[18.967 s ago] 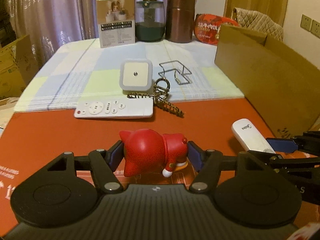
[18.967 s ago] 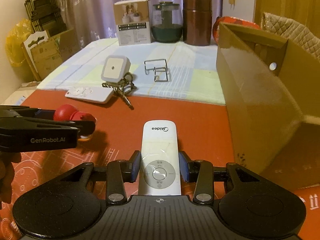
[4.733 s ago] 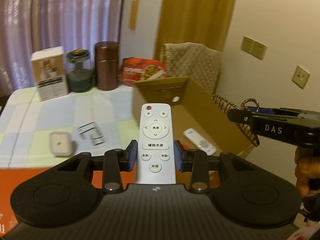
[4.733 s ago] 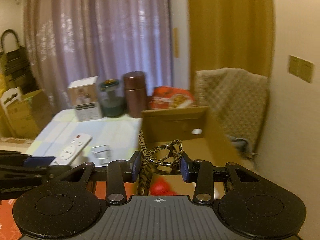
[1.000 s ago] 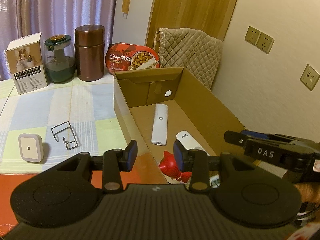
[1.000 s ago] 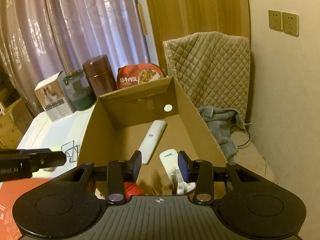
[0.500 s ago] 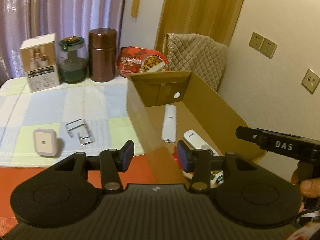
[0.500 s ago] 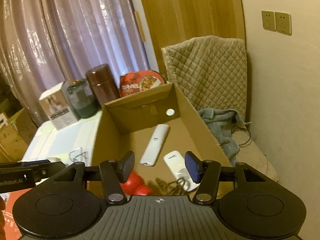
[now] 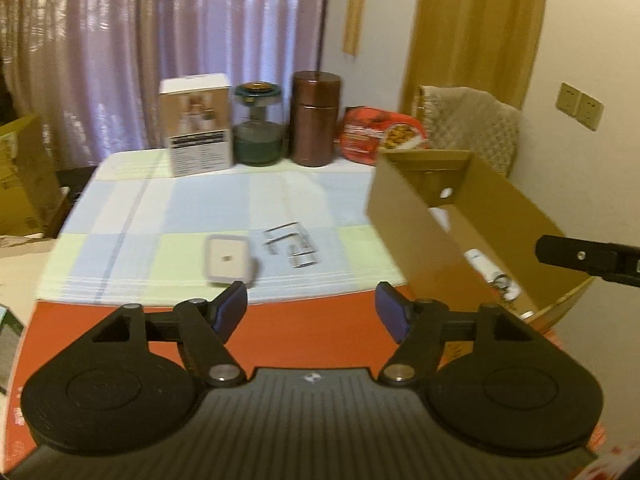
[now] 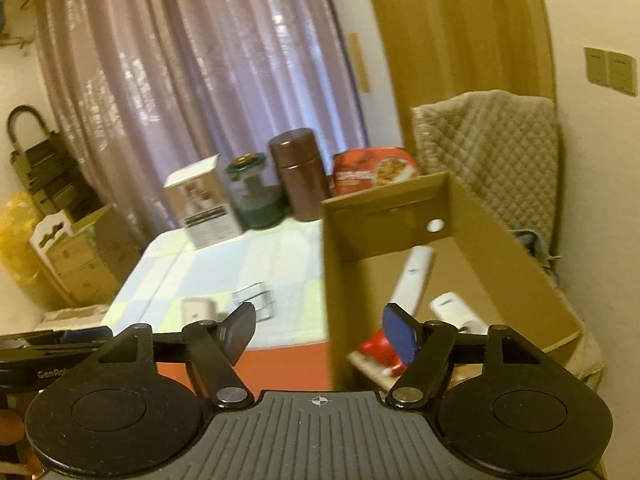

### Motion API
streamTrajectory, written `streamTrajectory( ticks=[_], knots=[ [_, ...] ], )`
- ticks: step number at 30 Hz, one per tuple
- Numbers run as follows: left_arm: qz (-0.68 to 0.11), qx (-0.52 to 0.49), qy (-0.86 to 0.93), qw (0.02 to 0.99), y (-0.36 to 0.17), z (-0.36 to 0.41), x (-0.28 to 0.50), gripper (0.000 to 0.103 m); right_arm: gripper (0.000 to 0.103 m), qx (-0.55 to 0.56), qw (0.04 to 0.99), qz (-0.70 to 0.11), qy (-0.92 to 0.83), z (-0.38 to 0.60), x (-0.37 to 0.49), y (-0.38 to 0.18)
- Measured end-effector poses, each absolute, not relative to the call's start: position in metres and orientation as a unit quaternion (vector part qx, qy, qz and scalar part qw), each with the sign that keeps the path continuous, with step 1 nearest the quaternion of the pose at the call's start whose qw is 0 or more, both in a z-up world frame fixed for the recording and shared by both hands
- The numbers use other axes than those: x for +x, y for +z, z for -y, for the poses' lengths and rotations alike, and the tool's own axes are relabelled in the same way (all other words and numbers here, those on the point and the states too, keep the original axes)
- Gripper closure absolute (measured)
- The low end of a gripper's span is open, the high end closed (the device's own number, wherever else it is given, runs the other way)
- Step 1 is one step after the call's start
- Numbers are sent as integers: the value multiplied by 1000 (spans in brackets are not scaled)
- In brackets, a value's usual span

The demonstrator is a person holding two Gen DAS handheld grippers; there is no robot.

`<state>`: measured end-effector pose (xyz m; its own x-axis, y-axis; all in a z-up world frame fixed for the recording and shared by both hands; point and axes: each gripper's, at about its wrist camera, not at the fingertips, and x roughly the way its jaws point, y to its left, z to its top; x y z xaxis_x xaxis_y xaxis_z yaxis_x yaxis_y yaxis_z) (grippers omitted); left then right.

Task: Organize rigid objects
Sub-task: 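Withdraw both tools from the cardboard box back over the cloth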

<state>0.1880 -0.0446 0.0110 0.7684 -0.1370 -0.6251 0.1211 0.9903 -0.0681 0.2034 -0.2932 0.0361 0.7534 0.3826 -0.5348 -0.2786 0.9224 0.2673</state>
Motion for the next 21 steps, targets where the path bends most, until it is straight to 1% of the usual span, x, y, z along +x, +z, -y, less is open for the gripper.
streamTrajectory(
  ticks=[3, 6, 15, 21],
  knots=[
    [-332, -11, -54, 942, 10, 27, 182, 25, 34, 78, 929, -307, 190, 275, 198, 33],
    [-335, -10, -43, 941, 6, 12, 177, 21, 31, 69, 927, -310, 200, 257, 196, 28],
    [-345, -12, -23, 938, -12, -17, 182, 17, 27, 61, 921, -312, 223, 214, 202, 14],
    [-354, -25, -16, 935, -34, -29, 201, 16, 27, 45, 919, -315, 233, 187, 214, -1]
  ],
)
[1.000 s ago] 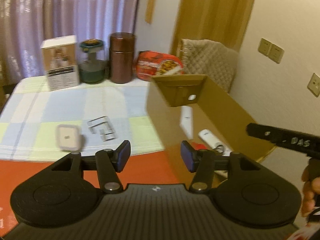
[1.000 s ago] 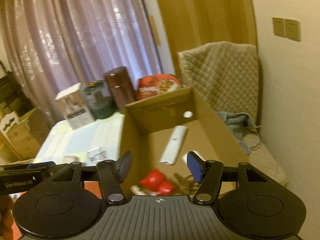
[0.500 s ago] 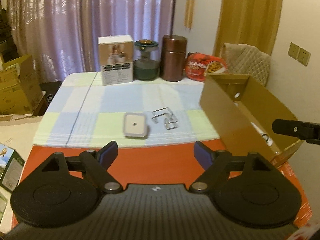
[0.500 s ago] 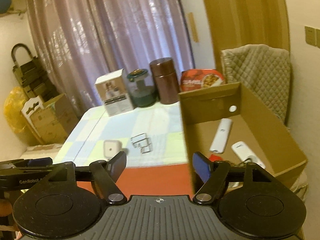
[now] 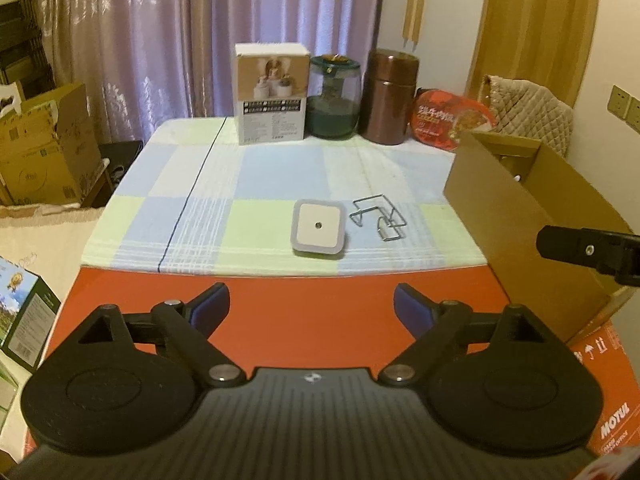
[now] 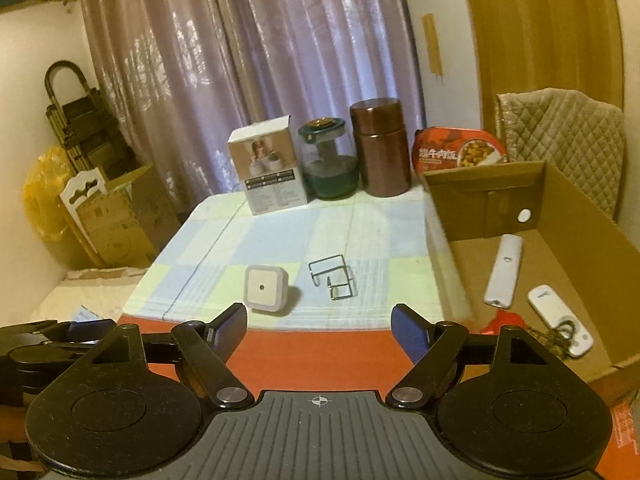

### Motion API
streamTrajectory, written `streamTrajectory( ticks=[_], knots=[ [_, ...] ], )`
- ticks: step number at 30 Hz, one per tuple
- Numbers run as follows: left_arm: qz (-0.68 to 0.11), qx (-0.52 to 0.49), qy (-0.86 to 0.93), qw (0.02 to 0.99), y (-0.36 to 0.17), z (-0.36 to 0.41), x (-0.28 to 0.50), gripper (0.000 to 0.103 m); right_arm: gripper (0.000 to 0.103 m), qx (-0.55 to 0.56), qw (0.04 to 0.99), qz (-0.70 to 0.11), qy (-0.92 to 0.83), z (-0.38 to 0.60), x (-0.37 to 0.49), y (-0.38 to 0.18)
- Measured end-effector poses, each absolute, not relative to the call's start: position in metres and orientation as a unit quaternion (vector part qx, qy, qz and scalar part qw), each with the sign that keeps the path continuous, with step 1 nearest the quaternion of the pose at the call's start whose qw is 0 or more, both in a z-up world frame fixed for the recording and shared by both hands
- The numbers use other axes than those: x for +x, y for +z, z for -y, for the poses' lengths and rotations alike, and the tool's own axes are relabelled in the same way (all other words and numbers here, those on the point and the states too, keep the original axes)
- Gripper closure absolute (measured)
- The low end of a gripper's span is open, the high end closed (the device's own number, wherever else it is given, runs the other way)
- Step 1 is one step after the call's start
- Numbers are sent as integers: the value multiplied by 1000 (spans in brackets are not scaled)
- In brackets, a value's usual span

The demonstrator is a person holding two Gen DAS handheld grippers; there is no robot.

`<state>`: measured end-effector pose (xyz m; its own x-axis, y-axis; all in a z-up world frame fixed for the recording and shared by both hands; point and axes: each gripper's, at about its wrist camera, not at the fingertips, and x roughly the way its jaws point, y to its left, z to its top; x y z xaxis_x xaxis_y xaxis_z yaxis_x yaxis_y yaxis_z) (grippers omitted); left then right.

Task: Organize rigid objects
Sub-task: 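Withdraw both tools from the cardboard box back over the cloth, then grasp the white square night light with the left tool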

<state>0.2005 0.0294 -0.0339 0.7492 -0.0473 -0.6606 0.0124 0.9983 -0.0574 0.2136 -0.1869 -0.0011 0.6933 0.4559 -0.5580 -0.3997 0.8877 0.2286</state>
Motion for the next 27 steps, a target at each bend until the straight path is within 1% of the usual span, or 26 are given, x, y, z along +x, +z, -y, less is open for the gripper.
streamTrajectory(
  ticks=[17, 27],
  knots=[
    [-355, -21, -30, 934, -105, -34, 269, 16, 27, 20, 918, -335, 211, 151, 288, -79],
    [-339, -4, -49, 939, -129, -27, 313, 17, 27, 26, 915, -341, 212, 138, 339, -107]
  ],
)
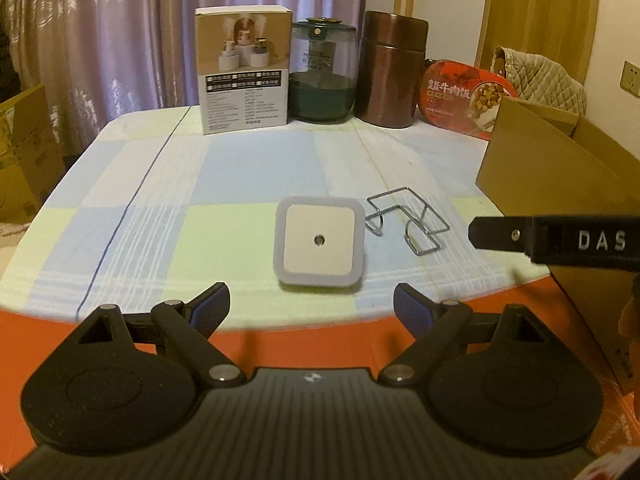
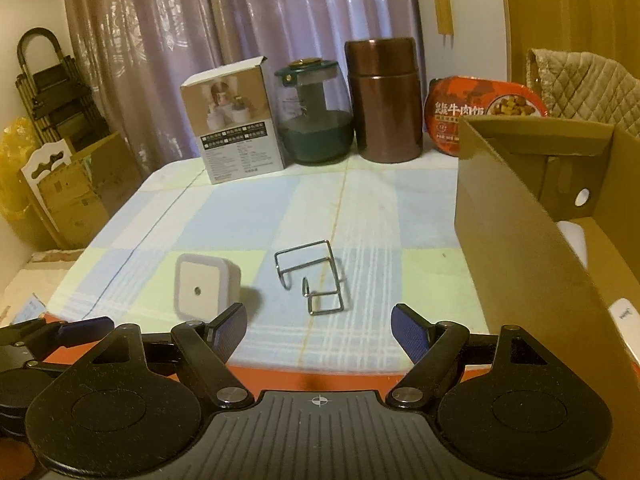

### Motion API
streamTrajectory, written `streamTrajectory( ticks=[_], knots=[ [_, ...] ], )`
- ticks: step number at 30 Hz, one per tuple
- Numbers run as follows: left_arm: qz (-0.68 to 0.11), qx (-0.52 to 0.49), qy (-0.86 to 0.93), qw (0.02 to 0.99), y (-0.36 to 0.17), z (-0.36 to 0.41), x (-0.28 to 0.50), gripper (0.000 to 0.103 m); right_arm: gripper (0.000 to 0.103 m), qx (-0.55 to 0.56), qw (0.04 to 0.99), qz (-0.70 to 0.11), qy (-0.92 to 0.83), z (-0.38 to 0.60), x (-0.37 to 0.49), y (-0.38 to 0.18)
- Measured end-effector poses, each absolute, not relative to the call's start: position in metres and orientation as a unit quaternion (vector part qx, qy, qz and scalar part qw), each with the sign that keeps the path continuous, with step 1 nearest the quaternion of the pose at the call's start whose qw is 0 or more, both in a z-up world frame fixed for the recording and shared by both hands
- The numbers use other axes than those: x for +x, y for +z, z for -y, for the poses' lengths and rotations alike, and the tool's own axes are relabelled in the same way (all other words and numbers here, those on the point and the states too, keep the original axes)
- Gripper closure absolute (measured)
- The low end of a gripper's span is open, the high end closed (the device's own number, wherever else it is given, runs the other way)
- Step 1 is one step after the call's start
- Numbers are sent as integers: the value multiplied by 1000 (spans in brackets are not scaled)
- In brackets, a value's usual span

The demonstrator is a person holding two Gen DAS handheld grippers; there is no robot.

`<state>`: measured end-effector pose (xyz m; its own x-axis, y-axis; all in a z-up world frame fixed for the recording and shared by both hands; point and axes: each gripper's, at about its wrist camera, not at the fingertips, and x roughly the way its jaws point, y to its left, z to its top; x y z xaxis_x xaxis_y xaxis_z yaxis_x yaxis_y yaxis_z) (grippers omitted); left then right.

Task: Organize rigid objects
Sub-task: 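Grasp the white square night light with the left tool, then grasp the bent wire holder with the right tool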

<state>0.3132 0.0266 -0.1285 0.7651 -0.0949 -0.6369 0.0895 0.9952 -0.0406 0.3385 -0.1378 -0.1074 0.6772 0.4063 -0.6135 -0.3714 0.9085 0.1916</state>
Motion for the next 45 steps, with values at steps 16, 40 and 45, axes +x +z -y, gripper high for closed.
streamTrajectory(
  ticks=[16, 40, 45],
  knots=[
    [-329, 29, -54, 942, -157, -16, 368, 35, 27, 41, 914, -346, 206, 135, 371, -118],
    [-324, -23, -24, 945, -133, -69, 365, 43, 27, -22, 917, -313, 247, 97, 399, -156],
    [-325, -27, -26, 945, -133, -70, 365, 43, 36, -45, 917, -303, 256, 88, 404, -163]
  ],
)
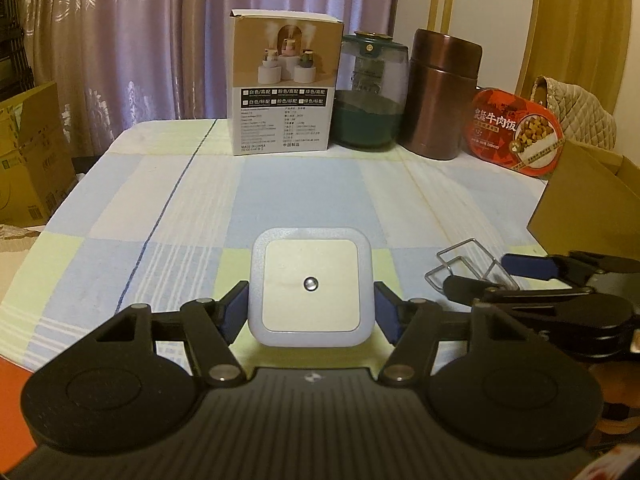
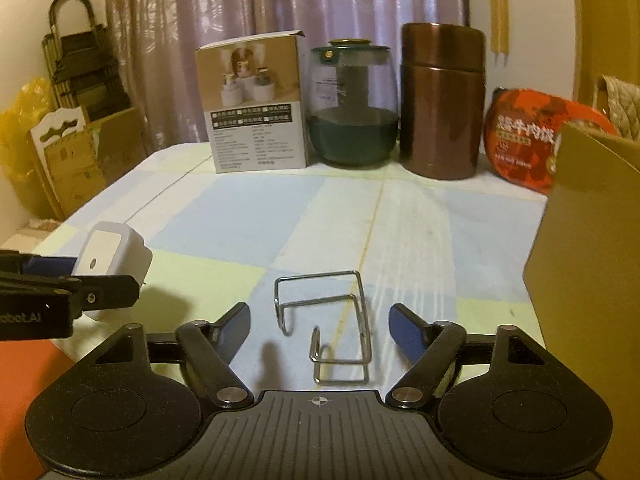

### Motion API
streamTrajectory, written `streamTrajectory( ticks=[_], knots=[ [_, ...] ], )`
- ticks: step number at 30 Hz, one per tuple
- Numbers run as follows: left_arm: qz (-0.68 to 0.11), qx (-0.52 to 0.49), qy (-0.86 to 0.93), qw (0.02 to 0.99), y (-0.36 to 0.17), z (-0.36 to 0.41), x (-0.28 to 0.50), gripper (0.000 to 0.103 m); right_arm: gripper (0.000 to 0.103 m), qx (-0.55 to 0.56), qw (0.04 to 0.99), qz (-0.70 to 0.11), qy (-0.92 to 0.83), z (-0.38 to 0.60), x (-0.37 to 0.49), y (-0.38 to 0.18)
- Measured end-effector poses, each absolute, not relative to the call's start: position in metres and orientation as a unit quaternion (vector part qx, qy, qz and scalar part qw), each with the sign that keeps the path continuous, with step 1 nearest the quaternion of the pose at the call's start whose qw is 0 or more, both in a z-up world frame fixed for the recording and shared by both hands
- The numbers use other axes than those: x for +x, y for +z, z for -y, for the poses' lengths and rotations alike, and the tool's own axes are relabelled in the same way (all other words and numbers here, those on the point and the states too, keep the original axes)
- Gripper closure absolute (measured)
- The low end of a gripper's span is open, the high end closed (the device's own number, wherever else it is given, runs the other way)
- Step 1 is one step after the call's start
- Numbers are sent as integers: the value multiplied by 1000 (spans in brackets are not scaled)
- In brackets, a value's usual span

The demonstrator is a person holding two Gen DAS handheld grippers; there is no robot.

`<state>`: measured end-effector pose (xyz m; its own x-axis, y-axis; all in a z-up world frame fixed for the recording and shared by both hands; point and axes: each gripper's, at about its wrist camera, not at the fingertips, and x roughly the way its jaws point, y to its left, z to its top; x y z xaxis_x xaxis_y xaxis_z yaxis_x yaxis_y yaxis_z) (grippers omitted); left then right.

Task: Organize rigid objects
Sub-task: 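Grasp the bent wire holder with the right tool, then carry the night light and wire holder over the cardboard box with both tools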

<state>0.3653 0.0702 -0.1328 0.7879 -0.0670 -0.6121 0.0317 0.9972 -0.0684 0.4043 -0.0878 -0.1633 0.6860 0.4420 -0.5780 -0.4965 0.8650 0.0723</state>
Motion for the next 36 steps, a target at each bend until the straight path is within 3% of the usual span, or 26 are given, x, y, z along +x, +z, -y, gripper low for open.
streamTrajectory(
  ticks=[9, 23, 36],
  knots=[
    [-326, -29, -28, 945, -135, -70, 366, 43, 53, -69, 917, -297, 256, 80, 409, -174],
    [-325, -17, -43, 945, -130, -56, 362, 43, 54, -58, 922, -296, 241, 92, 390, -154],
    [-318, 0, -55, 947, -98, -36, 312, 43, 54, -32, 931, -297, 210, 120, 332, -97]
  ],
)
